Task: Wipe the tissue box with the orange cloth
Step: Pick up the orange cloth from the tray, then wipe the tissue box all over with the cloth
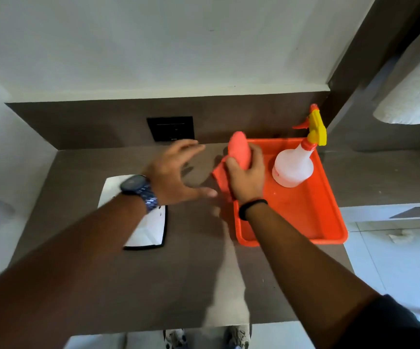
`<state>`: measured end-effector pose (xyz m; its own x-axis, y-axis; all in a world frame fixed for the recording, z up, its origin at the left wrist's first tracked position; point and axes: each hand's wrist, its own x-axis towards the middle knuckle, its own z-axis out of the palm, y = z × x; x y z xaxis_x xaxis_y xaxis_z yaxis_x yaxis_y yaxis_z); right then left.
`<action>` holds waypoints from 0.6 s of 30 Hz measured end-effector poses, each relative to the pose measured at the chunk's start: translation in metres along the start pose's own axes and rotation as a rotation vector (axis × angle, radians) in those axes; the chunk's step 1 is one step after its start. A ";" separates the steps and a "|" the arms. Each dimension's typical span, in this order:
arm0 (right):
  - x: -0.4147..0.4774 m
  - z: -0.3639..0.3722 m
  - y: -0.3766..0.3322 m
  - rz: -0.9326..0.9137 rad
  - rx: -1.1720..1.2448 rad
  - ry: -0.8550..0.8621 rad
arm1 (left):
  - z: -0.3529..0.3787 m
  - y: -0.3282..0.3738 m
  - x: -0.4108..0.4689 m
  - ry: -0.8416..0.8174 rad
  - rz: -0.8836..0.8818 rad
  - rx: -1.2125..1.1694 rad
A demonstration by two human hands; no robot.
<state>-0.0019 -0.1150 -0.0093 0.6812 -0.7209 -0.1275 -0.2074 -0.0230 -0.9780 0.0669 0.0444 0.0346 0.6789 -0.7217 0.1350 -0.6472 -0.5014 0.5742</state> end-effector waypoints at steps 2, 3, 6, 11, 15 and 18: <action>-0.021 0.026 -0.005 0.012 0.084 -0.150 | -0.032 -0.014 -0.015 0.052 -0.002 0.100; -0.033 0.036 -0.003 0.028 0.095 -0.211 | -0.045 -0.022 -0.024 0.048 -0.013 0.155; -0.062 0.054 0.012 0.162 0.163 -0.253 | -0.069 -0.046 -0.046 -0.101 -0.116 0.293; -0.087 0.081 0.031 0.233 0.218 -0.258 | -0.072 -0.080 -0.066 -0.321 -0.261 0.304; -0.102 0.102 0.043 0.250 0.255 -0.320 | -0.058 -0.095 -0.073 -0.439 -0.235 0.331; -0.101 0.115 0.042 0.231 0.299 -0.315 | -0.051 -0.102 -0.074 -0.405 -0.160 0.372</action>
<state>0.0013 0.0360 -0.0560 0.8301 -0.4378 -0.3454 -0.1989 0.3463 -0.9168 0.1007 0.1733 0.0069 0.6392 -0.7113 -0.2924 -0.6752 -0.7011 0.2292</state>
